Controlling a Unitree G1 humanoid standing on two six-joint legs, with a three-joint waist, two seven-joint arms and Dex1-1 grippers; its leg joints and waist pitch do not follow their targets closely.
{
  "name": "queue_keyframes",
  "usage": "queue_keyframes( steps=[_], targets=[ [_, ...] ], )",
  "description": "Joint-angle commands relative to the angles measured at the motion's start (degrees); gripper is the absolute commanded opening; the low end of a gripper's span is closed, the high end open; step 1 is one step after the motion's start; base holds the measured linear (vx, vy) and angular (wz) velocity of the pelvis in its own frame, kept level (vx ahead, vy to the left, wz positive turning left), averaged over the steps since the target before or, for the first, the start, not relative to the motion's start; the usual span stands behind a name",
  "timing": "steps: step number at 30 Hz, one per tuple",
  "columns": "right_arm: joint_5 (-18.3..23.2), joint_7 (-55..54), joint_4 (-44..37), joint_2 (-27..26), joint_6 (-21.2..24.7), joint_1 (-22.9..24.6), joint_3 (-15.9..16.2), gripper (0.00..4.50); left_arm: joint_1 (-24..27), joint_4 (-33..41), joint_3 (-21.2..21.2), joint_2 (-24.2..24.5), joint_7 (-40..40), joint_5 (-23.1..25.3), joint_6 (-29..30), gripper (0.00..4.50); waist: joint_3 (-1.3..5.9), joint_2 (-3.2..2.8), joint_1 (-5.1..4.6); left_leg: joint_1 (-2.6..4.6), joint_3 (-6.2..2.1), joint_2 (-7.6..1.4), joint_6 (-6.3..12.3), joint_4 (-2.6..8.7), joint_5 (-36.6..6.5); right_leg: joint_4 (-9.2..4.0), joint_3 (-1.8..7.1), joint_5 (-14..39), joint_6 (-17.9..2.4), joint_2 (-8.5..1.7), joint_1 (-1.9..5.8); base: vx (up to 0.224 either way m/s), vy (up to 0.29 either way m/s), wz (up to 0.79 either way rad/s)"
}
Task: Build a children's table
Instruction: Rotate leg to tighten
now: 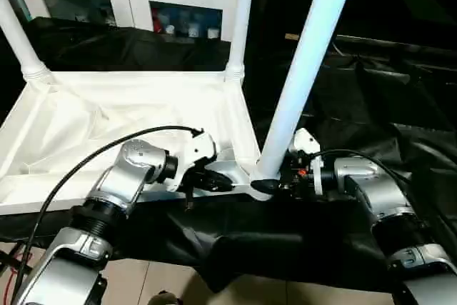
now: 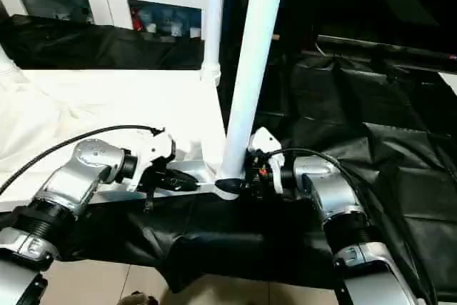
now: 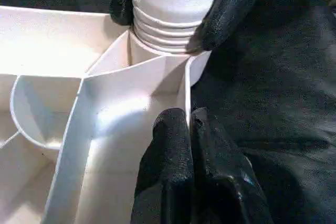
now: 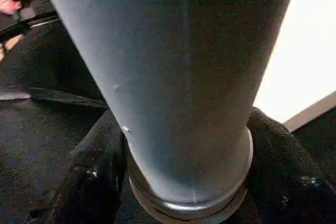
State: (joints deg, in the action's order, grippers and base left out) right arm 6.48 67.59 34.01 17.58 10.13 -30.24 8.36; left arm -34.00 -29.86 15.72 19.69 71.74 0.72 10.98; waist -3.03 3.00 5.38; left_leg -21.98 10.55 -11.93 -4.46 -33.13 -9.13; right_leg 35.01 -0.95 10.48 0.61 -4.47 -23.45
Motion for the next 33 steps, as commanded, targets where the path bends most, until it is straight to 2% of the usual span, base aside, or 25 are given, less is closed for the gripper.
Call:
queue_keyframes(
  steps=[1,4,5,6,7,8,10,11,13,14,15,16,17,19,22,27,31,33],
  targets=[
    [-1.0,-3.0,0.4,-3.5,1.0,-0.1,2.5,2.74,-2.6,-0.2,-0.6,-4.0,-6.3,-0.1,0.0,0.00,3.54,-0.21,-0.38,1.44,0.04,-1.12,0.37,4.05,-15.5,-4.12,1.15,11.9,-12.7,-2.60,2.04,0.000,0.000,0.00],
    [-3.6,-11.7,4.9,-6.0,0.1,-1.7,1.7,2.72,-3.9,-2.3,-1.1,-5.8,-10.8,0.9,0.4,0.00,3.49,-0.09,-0.77,1.42,-0.19,-0.98,-0.77,4.17,-17.3,-4.48,1.11,16.5,-11.3,-2.74,2.04,0.000,0.000,0.00],
    [-4.5,-20.3,10.0,-8.9,-0.4,-4.0,-0.1,2.72,-5.4,-4.5,-1.7,-7.7,-15.4,1.9,0.9,0.00,3.48,-0.21,-0.86,1.60,-0.23,-1.00,-1.30,4.14,-18.1,-4.71,1.20,18.8,-10.5,-2.90,1.67,0.000,0.000,0.00],
    [-4.6,-22.9,11.6,-9.8,-0.5,-4.7,-0.6,2.72,-5.8,-5.2,-1.8,-8.3,-16.8,2.2,1.1,0.00,3.48,-0.21,-0.86,1.60,-0.23,-1.00,-1.30,4.14,-18.1,-4.71,1.20,18.8,-10.5,-2.90,1.67,0.000,0.000,0.00],
    [-4.7,-23.9,12.3,-10.2,-0.5,-5.0,-0.9,2.72,-6.0,-5.5,-1.9,-8.6,-17.4,2.3,1.2,0.00,3.29,-0.27,-1.50,1.44,-0.43,-0.82,-2.37,4.36,-19.1,-4.76,1.10,20.9,-10.1,-2.74,1.60,0.000,0.000,0.00],
    [-4.4,-30.6,16.4,-13.0,0.0,-7.0,-2.4,2.71,-7.4,-7.1,-2.5,-10.8,-22.0,2.7,2.1,0.00,3.38,-0.28,-1.76,1.69,-0.51,-0.82,-2.81,4.33,-20.2,-4.95,1.04,22.5,-9.6,-2.79,1.45,0.000,0.000,0.00],
    [-4.3,-32.4,17.5,-13.9,0.2,-7.6,-2.8,2.70,-7.8,-7.6,-2.8,-11.5,-23.6,2.9,2.4,0.00,3.42,-0.24,-2.05,1.60,-0.61,-0.85,-2.63,4.34,-20.7,-5.08,1.02,21.9,-9.5,-2.75,1.56,0.000,0.000,0.00],
    [-4.7,-35.8,19.1,-15.4,-0.1,-8.5,-3.2,2.70,-8.3,-8.3,-3.0,-12.8,-25.9,3.3,2.8,0.00,3.60,-0.32,-2.02,1.45,-0.48,-0.90,-1.84,4.24,-19.2,-4.88,1.13,18.4,-10.0,-2.69,1.69,0.000,0.000,0.00],
    [-5.2,-38.4,20.3,-16.3,-0.2,-9.2,-3.4,2.70,-8.6,-8.7,-3.3,-13.5,-27.4,3.4,3.1,0.00,3.59,-0.34,-2.18,1.36,-0.42,-0.82,-1.70,4.26,-18.5,-4.68,1.11,16.6,-10.5,-2.52,1.71,0.000,0.000,0.00],
    [-6.4,-40.4,21.9,-17.3,-2.9,-10.1,-3.1,2.70,-8.7,-9.0,-3.3,-14.4,-28.2,3.5,3.0,0.00,3.66,-0.42,-2.08,1.41,-0.31,-0.75,-1.47,4.16,-17.9,-4.66,1.12,15.7,-10.7,-2.50,1.74,0.000,0.000,0.00],
    [-6.6,-40.5,22.2,-17.5,-3.7,-10.3,-3.0,2.70,-8.7,-9.0,-3.2,-14.6,-28.2,3.5,2.9,0.00,3.68,-0.37,-2.08,1.28,-0.26,-0.79,-1.38,4.12,-17.5,-4.62,1.12,14.9,-10.9,-2.62,1.81,0.000,0.000,0.00],
    [-6.6,-40.5,22.2,-17.5,-3.7,-10.3,-3.0,2.70,-8.7,-9.0,-3.2,-14.6,-28.2,3.5,2.9,0.00,3.74,-0.31,-2.02,1.27,-0.24,-0.76,-1.23,4.07,-17.1,-4.58,1.09,14.3,-10.9,-2.59,1.93,0.000,0.000,0.00],
    [-6.1,-38.6,22.9,-17.8,-5.4,-10.8,-3.6,3.26,-8.4,-8.9,-2.8,-14.7,-27.2,3.5,2.3,0.00,3.86,-0.27,-1.99,1.16,-0.19,-0.77,-0.45,3.97,-16.0,-4.31,1.10,12.0,-11.3,-2.54,2.09,0.000,0.000,0.00],
    [-4.9,-35.5,22.7,-17.5,-5.4,-11.1,-4.2,3.43,-7.8,-8.4,-2.4,-14.1,-25.5,3.3,1.5,0.00,3.84,-0.28,-1.94,1.12,-0.14,-0.78,0.23,3.94,-15.1,-4.15,1.06,10.2,-11.9,-2.41,2.21,0.000,0.000,0.00],
    [-4.8,-30.8,21.0,-15.9,-6.1,-10.4,-2.8,3.75,-6.8,-7.2,-1.7,-12.9,-22.8,2.9,0.3,0.00,3.77,-0.26,-1.94,1.11,-0.08,-0.83,0.97,3.91,-15.3,-4.20,1.07,9.9,-12.3,-2.43,2.29,0.000,0.000,0.00],
    [-4.1,-20.4,16.6,-12.1,-9.6,-7.8,-0.5,3.75,-4.6,-4.0,-0.7,-10.4,-16.2,1.5,-0.8,0.00,3.71,-0.25,-1.86,1.01,-0.08,-1.01,1.63,3.90,-15.4,-4.24,1.09,10.1,-12.6,-2.63,2.43,0.000,0.000,0.00],
    [-2.0,-9.7,10.5,-8.3,-8.9,-4.7,1.1,3.75,-2.6,-1.1,0.2,-7.6,-9.9,0.1,-1.4,0.00,3.71,-0.21,-1.72,1.04,-0.10,-1.04,2.49,3.91,-14.6,-4.06,1.04,8.7,-13.3,-2.41,2.58,0.000,0.000,0.00],
    [-1.5,-3.5,6.1,-5.3,-7.8,-2.4,3.1,3.75,-1.7,0.4,0.8,-5.6,-6.4,-0.3,-1.2,0.00,3.59,-0.33,-1.51,1.26,-0.03,-1.16,2.68,3.93,-15.4,-4.18,1.03,9.5,-13.6,-2.40,2.39,0.000,0.000,0.00]
  ],
)
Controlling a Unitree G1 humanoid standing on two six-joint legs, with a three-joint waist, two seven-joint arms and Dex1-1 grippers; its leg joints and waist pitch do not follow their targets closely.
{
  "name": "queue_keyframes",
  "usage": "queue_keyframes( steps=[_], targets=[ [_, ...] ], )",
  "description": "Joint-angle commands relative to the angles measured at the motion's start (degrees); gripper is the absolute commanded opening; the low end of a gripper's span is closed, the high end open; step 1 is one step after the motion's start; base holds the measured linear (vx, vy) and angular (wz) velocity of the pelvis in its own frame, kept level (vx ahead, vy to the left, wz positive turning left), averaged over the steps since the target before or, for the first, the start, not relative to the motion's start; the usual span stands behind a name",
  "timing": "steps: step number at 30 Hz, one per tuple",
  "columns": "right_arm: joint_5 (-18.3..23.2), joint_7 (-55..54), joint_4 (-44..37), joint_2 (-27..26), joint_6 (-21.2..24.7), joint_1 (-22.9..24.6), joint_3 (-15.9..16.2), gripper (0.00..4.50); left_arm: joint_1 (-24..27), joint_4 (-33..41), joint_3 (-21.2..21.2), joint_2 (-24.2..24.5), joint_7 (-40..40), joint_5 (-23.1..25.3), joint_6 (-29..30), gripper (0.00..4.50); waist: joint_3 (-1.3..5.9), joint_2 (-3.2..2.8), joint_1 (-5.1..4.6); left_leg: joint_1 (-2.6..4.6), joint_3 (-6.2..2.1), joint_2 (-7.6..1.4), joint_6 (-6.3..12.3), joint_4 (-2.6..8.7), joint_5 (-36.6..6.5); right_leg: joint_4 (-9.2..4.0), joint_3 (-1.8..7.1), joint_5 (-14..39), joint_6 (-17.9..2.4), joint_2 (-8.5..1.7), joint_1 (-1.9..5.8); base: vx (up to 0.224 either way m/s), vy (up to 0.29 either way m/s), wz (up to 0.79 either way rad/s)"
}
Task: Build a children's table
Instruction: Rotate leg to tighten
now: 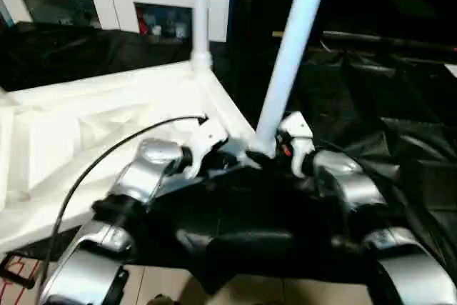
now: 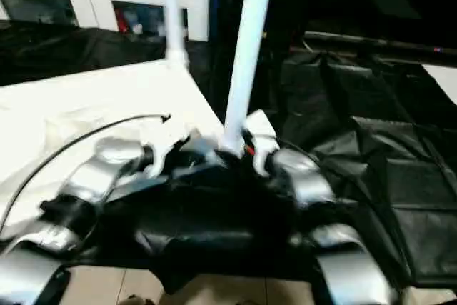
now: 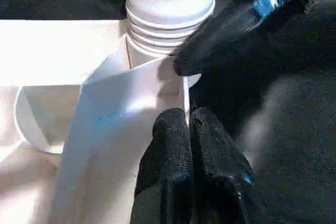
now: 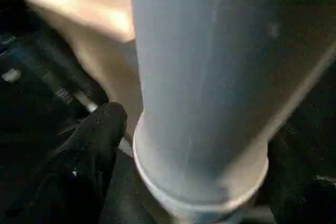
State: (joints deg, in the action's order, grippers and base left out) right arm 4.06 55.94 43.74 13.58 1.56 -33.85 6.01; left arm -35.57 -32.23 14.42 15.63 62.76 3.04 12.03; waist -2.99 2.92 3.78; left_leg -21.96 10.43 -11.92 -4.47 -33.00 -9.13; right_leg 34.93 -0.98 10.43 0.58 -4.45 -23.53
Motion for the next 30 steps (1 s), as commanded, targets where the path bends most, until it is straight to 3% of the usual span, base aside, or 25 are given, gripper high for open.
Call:
queue_keyframes(
  steps=[1,5,14,18,22,23,24,25,30],
  targets=[
    [1.0,9.2,-4.5,-0.7,1.0,1.7,5.6,3.75,0.0,3.0,2.2,-1.0,3.4,-2.7,-2.3,0.00,3.48,-0.28,0.22,1.25,0.11,-1.20,2.71,3.81,-15.8,-4.14,1.09,10.0,-13.4,-2.38,2.41,0.000,0.000,0.00],
    [1.9,12.2,-6.8,1.0,2.8,2.8,5.7,3.75,0.5,3.8,2.3,0.6,6.3,-3.0,-2.5,0.00,3.40,-0.17,0.22,1.39,0.04,-1.22,1.41,4.02,-17.8,-4.48,1.17,14.2,-12.7,-2.55,2.10,0.000,0.000,0.00],
    [3.2,16.0,-10.5,2.2,6.9,4.3,6.4,3.03,1.7,6.1,2.7,3.0,10.5,-3.9,-1.2,0.00,3.56,-0.26,1.09,1.36,0.15,-1.27,1.31,3.94,-15.2,-3.94,1.14,11.0,-13.0,-2.48,2.17,0.000,0.000,0.00],
    [3.2,15.3,-10.8,1.6,7.7,4.4,6.0,2.80,1.7,6.1,2.4,2.6,9.6,-3.8,-1.0,0.00,3.55,-0.15,1.13,1.38,0.16,-1.24,1.06,3.93,-15.5,-4.01,1.17,11.8,-12.7,-2.58,2.16,0.000,0.000,0.00],
    [1.7,8.0,-7.3,-0.9,7.1,3.1,4.3,2.77,0.7,4.1,1.5,0.5,4.4,-2.6,-0.7,0.00,3.43,-0.17,0.87,1.42,0.08,-1.13,0.09,4.04,-16.6,-4.28,1.21,14.3,-12.2,-2.69,1.91,0.000,0.000,0.00],
    [-0.4,-0.6,-2.9,-3.1,6.9,1.2,3.2,2.76,-0.5,2.1,0.9,-1.1,-0.2,-1.4,-0.6,0.00,3.41,-0.05,0.78,1.42,-0.02,-1.13,-0.29,4.12,-17.0,-4.33,1.17,15.9,-11.7,-2.73,1.89,0.000,0.000,0.00],
    [-0.5,-1.1,-2.7,-3.2,6.9,1.1,3.1,2.76,-0.5,2.0,0.8,-1.1,-0.4,-1.3,-0.6,0.00,3.37,-0.08,0.73,1.46,-0.01,-1.06,-0.56,4.15,-17.2,-4.47,1.18,16.7,-11.4,-2.67,1.79,0.000,0.000,0.00],
    [-0.5,-1.1,-2.7,-3.2,6.9,1.1,3.1,2.75,-0.5,2.0,0.8,-1.1,-0.4,-1.3,-0.6,0.00,3.38,0.00,0.48,1.39,-0.19,-0.98,-1.24,4.24,-18.4,-4.67,1.11,19.2,-10.4,-2.76,1.93,0.000,0.000,0.00],
    [-1.9,-18.8,7.0,-9.7,7.7,-3.5,0.0,2.75,-3.9,-3.1,-0.6,-5.8,-11.6,1.1,1.1,0.00,3.37,-0.28,-0.66,1.60,-0.37,-0.85,-2.44,4.25,-20.2,-4.78,1.16,21.0,-10.0,-2.67,1.45,0.000,0.000,0.00]
  ],
)
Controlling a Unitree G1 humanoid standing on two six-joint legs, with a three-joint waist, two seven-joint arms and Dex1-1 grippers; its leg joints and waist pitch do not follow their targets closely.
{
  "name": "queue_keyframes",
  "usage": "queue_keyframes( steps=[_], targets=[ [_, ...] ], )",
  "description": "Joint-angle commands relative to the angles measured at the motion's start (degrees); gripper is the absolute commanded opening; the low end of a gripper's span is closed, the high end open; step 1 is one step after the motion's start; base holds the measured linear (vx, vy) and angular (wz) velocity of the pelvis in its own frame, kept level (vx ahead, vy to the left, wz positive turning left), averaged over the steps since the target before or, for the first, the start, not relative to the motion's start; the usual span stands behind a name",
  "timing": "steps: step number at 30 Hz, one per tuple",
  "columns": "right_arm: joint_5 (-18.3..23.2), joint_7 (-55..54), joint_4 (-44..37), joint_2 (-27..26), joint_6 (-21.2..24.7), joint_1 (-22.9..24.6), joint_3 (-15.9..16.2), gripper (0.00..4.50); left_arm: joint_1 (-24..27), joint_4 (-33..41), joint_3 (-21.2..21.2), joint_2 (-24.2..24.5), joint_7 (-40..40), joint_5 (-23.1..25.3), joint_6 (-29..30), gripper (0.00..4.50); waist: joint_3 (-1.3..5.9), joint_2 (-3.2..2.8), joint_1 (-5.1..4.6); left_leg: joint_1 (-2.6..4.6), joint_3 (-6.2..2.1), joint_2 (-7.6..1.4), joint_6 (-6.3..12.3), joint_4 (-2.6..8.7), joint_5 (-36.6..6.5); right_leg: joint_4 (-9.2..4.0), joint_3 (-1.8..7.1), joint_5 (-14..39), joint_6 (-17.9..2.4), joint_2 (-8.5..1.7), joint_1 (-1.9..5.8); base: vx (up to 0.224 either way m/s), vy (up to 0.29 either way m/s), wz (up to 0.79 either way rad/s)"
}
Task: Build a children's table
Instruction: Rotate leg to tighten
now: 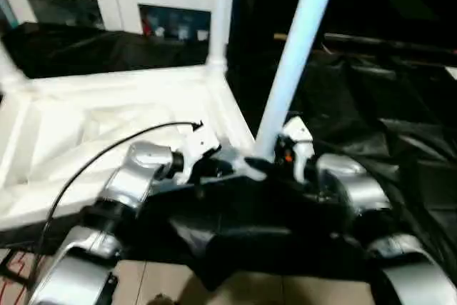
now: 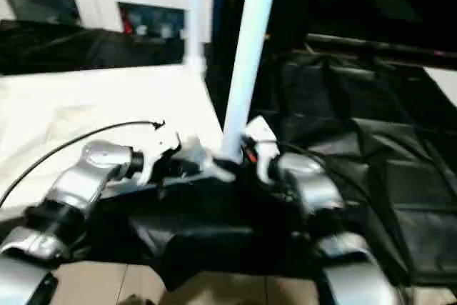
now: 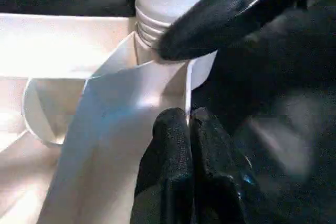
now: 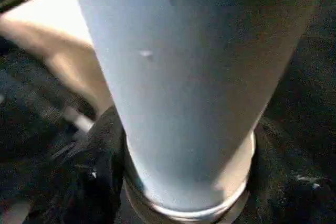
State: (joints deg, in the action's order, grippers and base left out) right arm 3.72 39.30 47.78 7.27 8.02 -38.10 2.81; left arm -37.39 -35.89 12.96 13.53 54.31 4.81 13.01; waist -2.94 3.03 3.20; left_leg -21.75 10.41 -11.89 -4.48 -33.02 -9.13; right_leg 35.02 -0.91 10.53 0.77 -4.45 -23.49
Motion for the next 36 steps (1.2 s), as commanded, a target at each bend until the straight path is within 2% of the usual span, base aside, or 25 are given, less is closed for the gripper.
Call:
queue_keyframes(
  steps=[1,2,3,4,7,9,10,12,13,14,15,16,18,19,20,22,24,25,28,32,36],
  targets=[
    [-1.7,-5.4,4.6,-5.0,1.1,-0.1,2.9,2.75,-2.7,-0.2,0.5,-5.0,-5.7,-0.4,0.7,0.00,3.37,-0.35,-0.07,1.32,-0.43,-0.89,-2.43,4.32,-20.1,-4.99,1.03,20.6,-10.1,-2.73,1.61,0.000,0.000,0.00],
    [-1.8,-7.7,5.8,-6.2,0.9,-0.6,2.7,2.75,-3.1,-0.7,0.3,-5.9,-7.4,-0.2,1.1,0.00,3.31,-0.40,-0.22,1.24,-0.23,-0.89,-2.29,4.23,-19.6,-4.93,1.21,19.0,-10.4,-2.64,1.35,0.000,0.000,0.00],
    [-2.5,-9.3,7.1,-7.7,-0.5,-1.1,3.1,2.75,-3.3,-0.7,0.5,-7.0,-8.7,-0.1,1.6,0.00,3.50,-0.37,-0.06,1.19,-0.32,-0.90,-2.12,4.24,-19.3,-4.81,1.09,18.2,-10.5,-2.72,1.70,0.000,0.000,0.00],
    [-2.6,-9.4,7.2,-7.8,-0.7,-1.1,3.2,3.30,-3.3,-0.7,0.5,-7.1,-8.7,0.0,1.6,0.00,3.51,-0.38,-0.07,1.18,-0.26,-0.90,-1.95,4.18,-19.0,-4.78,1.12,17.5,-10.6,-2.70,1.62,0.000,0.000,0.00],
    [-2.3,-8.8,7.3,-8.2,-0.7,-1.2,3.1,3.50,-3.1,-0.5,0.8,-7.2,-8.3,0.0,1.4,0.00,3.63,-0.30,0.12,1.00,-0.10,-0.84,-0.72,4.07,-17.3,-4.58,1.14,14.2,-10.9,-2.54,1.95,0.000,0.000,0.00],
    [-1.5,-6.6,7.5,-8.4,-0.8,-1.8,2.4,3.67,-2.7,0.0,1.3,-7.0,-6.7,-0.2,0.5,0.00,3.61,-0.39,0.11,0.91,-0.11,-0.85,-0.27,4.11,-16.5,-4.41,1.07,12.3,-11.3,-2.45,2.09,0.000,0.000,0.00],
    [-1.3,-3.9,6.9,-7.7,-1.7,-1.8,2.4,3.90,-2.1,0.5,1.5,-6.2,-4.5,-0.6,-0.4,0.00,3.59,-0.40,0.12,0.94,-0.10,-0.86,-0.26,4.12,-16.5,-4.41,1.06,12.3,-11.4,-2.43,2.07,0.000,0.000,0.00],
    [-1.3,-1.2,6.2,-6.5,-2.8,-1.5,2.7,4.01,-1.8,0.7,1.6,-5.3,-2.7,-0.8,-1.0,0.00,3.62,-0.44,0.01,0.85,-0.10,-0.85,0.11,4.08,-17.3,-4.48,1.08,12.7,-11.5,-2.48,2.20,0.000,0.000,0.00],
    [-1.3,-1.2,6.2,-6.5,-2.8,-1.5,2.7,4.01,-1.8,0.7,1.6,-5.3,-2.7,-0.8,-1.0,0.00,3.61,-0.42,-0.01,0.81,-0.13,-0.88,0.13,4.11,-17.1,-4.43,1.07,12.5,-11.5,-2.52,2.23,0.000,0.000,0.00],
    [-0.6,5.7,3.6,-3.6,-5.0,-0.2,4.1,4.01,-0.9,1.9,2.1,-3.4,1.8,-1.9,-2.2,0.00,3.70,-0.37,0.09,0.92,-0.13,-0.88,0.42,4.02,-16.9,-4.44,1.03,12.0,-11.8,-2.51,2.32,0.000,0.000,0.00],
    [-0.6,5.7,3.6,-3.6,-5.0,-0.2,4.1,4.01,-0.9,1.9,2.1,-3.4,1.8,-1.9,-2.2,0.00,3.74,-0.33,0.15,0.86,-0.10,-0.96,0.73,3.95,-16.4,-4.37,1.05,11.2,-12.0,-2.58,2.44,0.000,0.000,0.00],
    [-0.4,7.2,2.8,-2.9,-5.4,0.2,4.4,4.01,-0.6,2.4,2.2,-3.0,2.9,-2.3,-2.2,0.00,3.75,-0.36,0.06,0.62,-0.03,-0.97,1.23,3.89,-14.9,-4.05,1.10,8.8,-12.6,-2.56,2.50,0.000,0.000,0.00],
    [0.0,10.1,1.2,-1.6,-5.7,1.0,4.9,4.01,-0.1,3.3,2.5,-2.1,5.1,-2.9,-2.9,0.00,3.91,-0.64,0.20,0.92,0.02,-0.97,1.83,3.72,-13.2,-3.81,1.00,5.6,-13.9,-2.40,2.59,0.000,0.000,0.00],
    [0.4,12.1,0.0,-0.7,-5.7,1.7,5.2,4.01,0.2,3.8,2.6,-1.5,6.4,-3.2,-3.0,0.00,3.91,-0.64,0.20,0.92,0.02,-0.97,1.83,3.72,-13.2,-3.81,1.00,5.6,-13.9,-2.40,2.59,0.000,0.000,0.00],
    [1.1,16.1,-2.4,1.3,-5.7,3.0,5.8,4.01,0.7,4.7,3.0,-0.2,8.7,-3.6,-3.5,0.00,3.86,-0.54,0.32,0.76,0.09,-1.00,2.67,3.66,-12.6,-3.61,1.00,3.9,-14.6,-2.37,2.72,0.000,0.000,0.00],
    [1.6,21.6,-5.5,3.9,-5.9,4.7,6.7,4.01,1.2,5.3,3.3,1.5,11.4,-3.7,-3.9,0.00,3.80,-0.57,0.66,0.98,0.18,-1.10,3.33,3.56,-13.0,-3.63,0.97,3.7,-14.8,-2.28,2.64,0.000,0.000,0.00],
    [1.7,25.6,-7.4,5.7,-5.6,5.8,7.2,4.01,1.3,5.1,3.2,2.5,12.9,-3.4,-4.4,0.00,3.65,-0.57,0.96,1.02,0.22,-1.20,3.21,3.72,-14.1,-3.75,0.91,5.5,-14.7,-2.21,2.57,0.000,0.000,0.00],
    [1.8,26.9,-8.0,6.3,-5.3,6.1,7.4,4.01,1.4,5.0,3.1,2.8,13.3,-3.4,-4.6,0.00,3.55,-0.55,1.27,1.22,0.34,-1.34,2.56,3.77,-15.4,-3.95,0.99,8.3,-14.4,-2.35,2.34,0.000,0.000,0.00],
    [2.7,30.8,-10.6,8.3,-3.6,7.3,7.8,4.01,1.8,5.8,3.2,4.5,16.1,-3.8,-4.7,0.00,3.41,-0.56,1.72,1.41,0.30,-1.40,1.56,3.95,-17.2,-4.29,1.08,12.0,-13.5,-2.50,2.09,0.000,0.000,0.00],
    [3.5,32.1,-12.1,9.0,-1.9,7.8,8.2,3.67,2.3,6.8,3.6,5.6,18.1,-4.7,-4.8,0.00,3.48,-0.54,1.89,1.28,0.24,-1.42,0.94,4.00,-16.9,-4.17,1.11,12.3,-13.1,-2.53,2.03,0.000,0.000,0.00],
    [3.8,32.8,-13.3,8.8,-0.6,8.2,8.1,3.28,2.5,7.2,3.7,5.9,19.5,-5.3,-4.7,0.00,3.65,-0.45,1.87,1.12,0.24,-1.26,1.02,3.89,-14.8,-3.83,1.06,9.4,-13.4,-2.45,2.21,0.000,0.000,0.00]
  ],
)
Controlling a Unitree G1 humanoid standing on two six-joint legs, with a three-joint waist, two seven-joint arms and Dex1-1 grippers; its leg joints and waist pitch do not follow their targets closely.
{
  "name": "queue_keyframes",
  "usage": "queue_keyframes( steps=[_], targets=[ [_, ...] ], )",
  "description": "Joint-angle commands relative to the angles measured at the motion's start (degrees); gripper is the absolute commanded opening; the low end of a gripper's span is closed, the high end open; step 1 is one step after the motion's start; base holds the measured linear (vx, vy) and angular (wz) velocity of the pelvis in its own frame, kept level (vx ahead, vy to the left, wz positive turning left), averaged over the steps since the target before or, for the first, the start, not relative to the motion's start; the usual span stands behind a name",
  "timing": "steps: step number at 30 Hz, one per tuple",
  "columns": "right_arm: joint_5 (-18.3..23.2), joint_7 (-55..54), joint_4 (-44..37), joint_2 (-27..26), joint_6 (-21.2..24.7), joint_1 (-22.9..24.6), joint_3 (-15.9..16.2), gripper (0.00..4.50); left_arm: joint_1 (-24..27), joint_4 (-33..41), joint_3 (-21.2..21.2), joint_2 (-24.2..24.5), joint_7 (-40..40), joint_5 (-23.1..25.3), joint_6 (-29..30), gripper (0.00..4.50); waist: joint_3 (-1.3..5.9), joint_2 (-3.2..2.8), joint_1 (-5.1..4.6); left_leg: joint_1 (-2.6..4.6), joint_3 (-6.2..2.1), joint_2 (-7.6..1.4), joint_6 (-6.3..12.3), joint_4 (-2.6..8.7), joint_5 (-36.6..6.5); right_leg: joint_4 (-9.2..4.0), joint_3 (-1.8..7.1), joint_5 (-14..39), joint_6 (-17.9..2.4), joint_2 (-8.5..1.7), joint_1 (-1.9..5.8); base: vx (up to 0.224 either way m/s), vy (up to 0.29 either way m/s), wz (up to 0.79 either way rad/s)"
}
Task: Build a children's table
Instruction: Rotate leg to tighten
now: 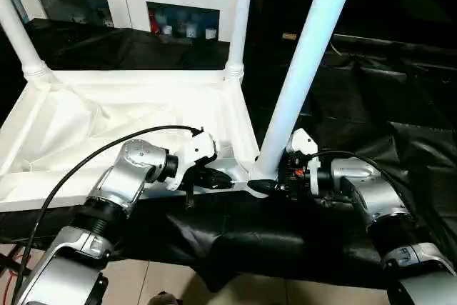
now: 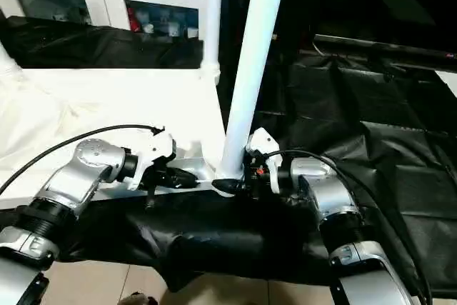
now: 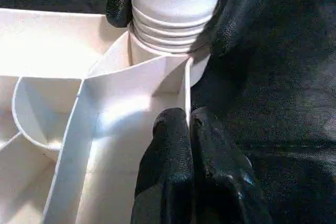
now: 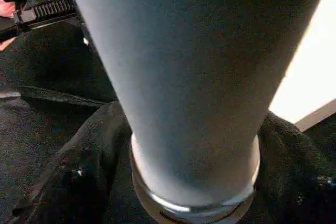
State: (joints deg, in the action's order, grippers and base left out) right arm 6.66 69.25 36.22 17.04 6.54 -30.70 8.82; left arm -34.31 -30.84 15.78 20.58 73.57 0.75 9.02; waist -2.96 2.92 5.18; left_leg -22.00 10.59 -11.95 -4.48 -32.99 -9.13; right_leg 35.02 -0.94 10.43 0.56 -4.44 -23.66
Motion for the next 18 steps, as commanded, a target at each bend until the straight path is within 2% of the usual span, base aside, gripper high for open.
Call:
queue_keyframes(
  steps=[1,4,7,10,11,12,14,15,16,18],
  targets=[
    [0.9,2.8,-1.8,-1.0,0.9,0.8,2.1,3.28,-0.6,2.2,0.9,-1.2,0.2,-1.2,-0.7,0.00,3.70,-0.34,-0.09,1.35,0.07,-1.21,1.14,3.82,-14.4,-3.76,1.08,9.0,-13.3,-2.47,2.43,0.000,0.000,0.00],
    [1.0,2.8,-2.4,-1.6,1.6,1.3,2.1,3.03,-0.4,2.3,0.8,-1.4,0.0,-1.2,-0.6,0.00,3.78,-0.35,-0.03,1.34,0.15,-1.20,1.58,3.68,-13.1,-3.57,1.04,6.8,-13.8,-2.44,2.49,0.000,0.000,0.00],
    [1.3,1.1,-1.9,-2.4,2.3,1.4,1.8,2.85,-0.6,1.9,0.4,-2.2,-1.9,-1.1,-0.4,0.00,3.74,-0.36,-0.03,1.41,0.20,-1.22,1.67,3.68,-13.6,-3.62,1.02,7.4,-14.0,-2.44,2.43,0.000,0.000,0.00],
    [0.5,-4.6,0.5,-4.1,2.5,0.3,0.5,2.77,-1.3,0.7,-0.2,-3.5,-5.2,-0.5,0.0,0.00,3.56,-0.33,-0.25,1.45,0.15,-1.18,0.79,3.84,-15.4,-3.98,1.15,10.8,-13.3,-2.62,2.20,0.000,0.000,0.00],
    [-1.1,-10.4,3.5,-5.5,2.1,-0.9,-0.2,2.77,-2.1,-0.7,-0.7,-4.8,-8.5,0.2,0.2,0.00,3.49,-0.31,-0.27,1.49,0.05,-1.14,0.44,3.93,-16.2,-4.16,1.12,12.4,-13.0,-2.69,2.19,0.000,0.000,0.00],
    [-2.4,-16.0,6.6,-6.9,2.3,-2.4,-0.9,2.77,-2.8,-1.8,-1.0,-6.0,-11.3,0.9,0.5,0.00,3.38,-0.47,-0.76,1.61,-0.12,-1.02,-1.09,4.13,-18.2,-4.51,1.12,16.8,-11.8,-2.69,1.91,0.000,0.000,0.00],
    [-3.1,-19.8,8.7,-8.0,2.3,-3.3,-1.4,2.76,-3.4,-2.7,-1.2,-6.9,-13.4,1.5,0.5,0.00,3.28,-0.42,-1.13,1.66,-0.46,-0.87,-2.32,4.25,-20.1,-4.89,1.04,21.4,-10.3,-2.82,1.87,0.000,0.000,0.00],
    [-3.7,-24.7,11.3,-9.6,2.5,-4.6,-2.3,2.76,-4.3,-3.9,-1.4,-8.2,-16.3,2.2,0.8,0.00,3.30,-0.40,-1.24,1.67,-0.51,-0.87,-2.32,4.26,-20.5,-5.04,1.02,22.2,-9.8,-2.81,1.83,0.000,0.000,0.00],
    [-3.8,-29.6,13.7,-11.4,2.6,-5.8,-3.2,2.76,-5.2,-5.2,-1.7,-9.7,-19.5,2.7,1.4,0.00,3.26,-0.45,-1.86,1.63,-0.55,-0.82,-2.64,4.26,-21.3,-5.15,1.10,22.8,-9.4,-2.75,1.56,0.000,0.000,0.00],
    [-4.2,-35.9,16.6,-13.7,3.0,-7.3,-4.2,2.76,-6.7,-7.0,-2.3,-12.0,-24.0,3.1,2.1,0.00,3.35,-0.58,-2.02,1.72,-0.60,-0.73,-2.69,4.18,-21.5,-5.18,1.10,22.9,-9.4,-2.73,1.49,0.000,0.000,0.00]
  ],
)
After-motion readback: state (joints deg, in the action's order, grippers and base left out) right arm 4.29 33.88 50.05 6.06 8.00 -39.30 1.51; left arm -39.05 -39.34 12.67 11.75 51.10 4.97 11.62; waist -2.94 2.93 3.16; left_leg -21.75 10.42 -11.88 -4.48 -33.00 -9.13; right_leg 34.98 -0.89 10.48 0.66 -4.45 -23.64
